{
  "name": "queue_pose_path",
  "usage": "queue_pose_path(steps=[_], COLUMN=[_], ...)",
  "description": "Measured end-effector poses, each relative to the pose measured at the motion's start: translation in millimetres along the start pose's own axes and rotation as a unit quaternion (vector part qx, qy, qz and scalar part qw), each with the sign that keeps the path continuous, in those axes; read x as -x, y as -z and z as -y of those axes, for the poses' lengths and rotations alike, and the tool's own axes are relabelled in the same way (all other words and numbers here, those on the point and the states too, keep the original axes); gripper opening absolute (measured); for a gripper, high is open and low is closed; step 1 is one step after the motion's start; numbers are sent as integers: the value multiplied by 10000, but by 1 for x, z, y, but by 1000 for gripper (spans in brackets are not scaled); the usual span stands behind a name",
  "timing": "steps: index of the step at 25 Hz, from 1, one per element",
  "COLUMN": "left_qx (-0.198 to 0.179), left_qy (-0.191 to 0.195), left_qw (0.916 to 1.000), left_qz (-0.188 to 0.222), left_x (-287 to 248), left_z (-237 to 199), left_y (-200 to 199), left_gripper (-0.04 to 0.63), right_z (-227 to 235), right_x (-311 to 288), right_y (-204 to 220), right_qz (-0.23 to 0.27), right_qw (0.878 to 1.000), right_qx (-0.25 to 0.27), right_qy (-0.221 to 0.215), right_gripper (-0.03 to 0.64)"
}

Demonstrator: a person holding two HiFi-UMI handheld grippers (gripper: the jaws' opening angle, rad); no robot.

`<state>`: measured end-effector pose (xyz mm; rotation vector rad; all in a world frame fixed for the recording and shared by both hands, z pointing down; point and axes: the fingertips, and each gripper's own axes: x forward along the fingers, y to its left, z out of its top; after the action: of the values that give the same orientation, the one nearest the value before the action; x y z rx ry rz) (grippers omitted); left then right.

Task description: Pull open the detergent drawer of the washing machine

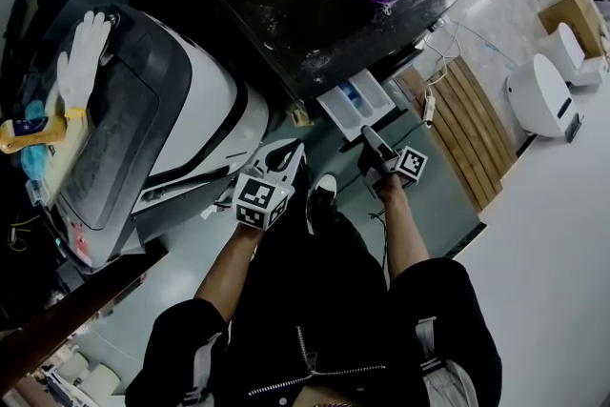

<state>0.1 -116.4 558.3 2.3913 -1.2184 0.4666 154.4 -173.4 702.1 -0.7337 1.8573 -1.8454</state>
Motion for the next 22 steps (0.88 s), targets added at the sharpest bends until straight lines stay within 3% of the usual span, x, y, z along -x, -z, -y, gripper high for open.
queue_pose_path(steps=[10, 16, 22], left_qx=[-66, -139, -138], left_qy=[-2, -21, 1], left_qw=[10000, 9999, 9998], left_qz=[-8, 76, 150], left_x=[3, 2, -4], left_z=[0, 0, 3], left_y=[-3, -13, -17], left_gripper=[21, 21, 21], right_z=[1, -4, -7], right_x=[2, 5, 29], right_y=[3, 10, 9], right_qz=[-151, -566, -620], right_qw=[9998, 9977, 9974], right_qx=[-73, 202, 226], right_qy=[104, 299, 302], right_gripper=[448, 466, 457])
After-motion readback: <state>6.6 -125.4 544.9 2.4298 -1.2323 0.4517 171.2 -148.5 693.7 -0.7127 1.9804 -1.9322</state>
